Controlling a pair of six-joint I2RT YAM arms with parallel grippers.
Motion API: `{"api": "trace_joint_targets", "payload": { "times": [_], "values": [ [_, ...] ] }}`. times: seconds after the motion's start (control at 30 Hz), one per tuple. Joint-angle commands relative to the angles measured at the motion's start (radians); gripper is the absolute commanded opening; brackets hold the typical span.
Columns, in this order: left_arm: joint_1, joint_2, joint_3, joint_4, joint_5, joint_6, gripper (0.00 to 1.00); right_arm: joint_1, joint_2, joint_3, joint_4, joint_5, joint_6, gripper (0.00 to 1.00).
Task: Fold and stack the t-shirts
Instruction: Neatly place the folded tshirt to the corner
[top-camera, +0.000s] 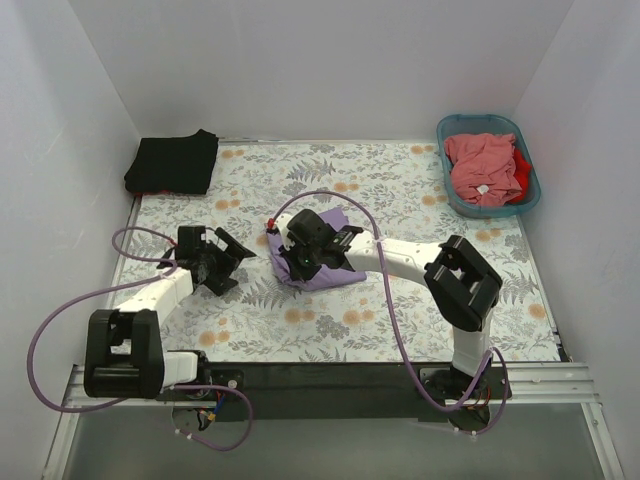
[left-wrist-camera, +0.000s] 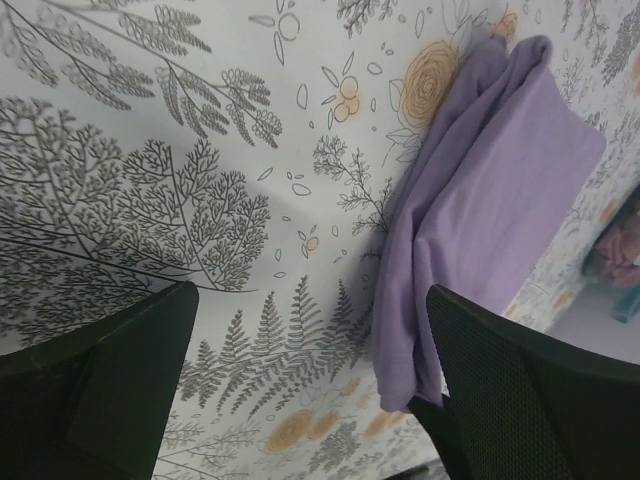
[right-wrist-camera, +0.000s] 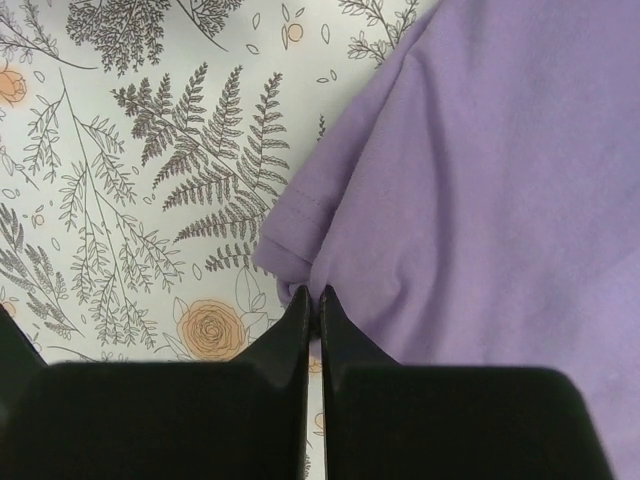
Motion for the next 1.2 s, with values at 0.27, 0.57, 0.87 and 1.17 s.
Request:
{"api": "trace_joint_targets", "payload": {
  "times": [0.27, 0.57, 0.87, 1.17],
  "values": [
    [-0.119, 0.111, -0.064, 0.306, 0.109, -0.301, 0.98, -0.032, -0.058, -0.039, 0.082, -0.126, 0.057, 0.01],
    [-0.232, 0.227, -0.090, 0.404, 0.043, -0.408, 0.97, -0.044, -0.086, -0.047, 0.097, -0.147, 0.077, 0.01],
    [-0.260, 0.275, -0.096, 0.432, 0.008, -0.416, 0.66, -0.048, -0.082, -0.054, 0.103, -0.166, 0.085, 0.01],
    [-0.260, 0.263, -0.070, 0.398, -0.014, -0.361, 0.00, -0.048, -0.062, -0.048, 0.102, -0.175, 0.088, 0.04]
  ]
}}
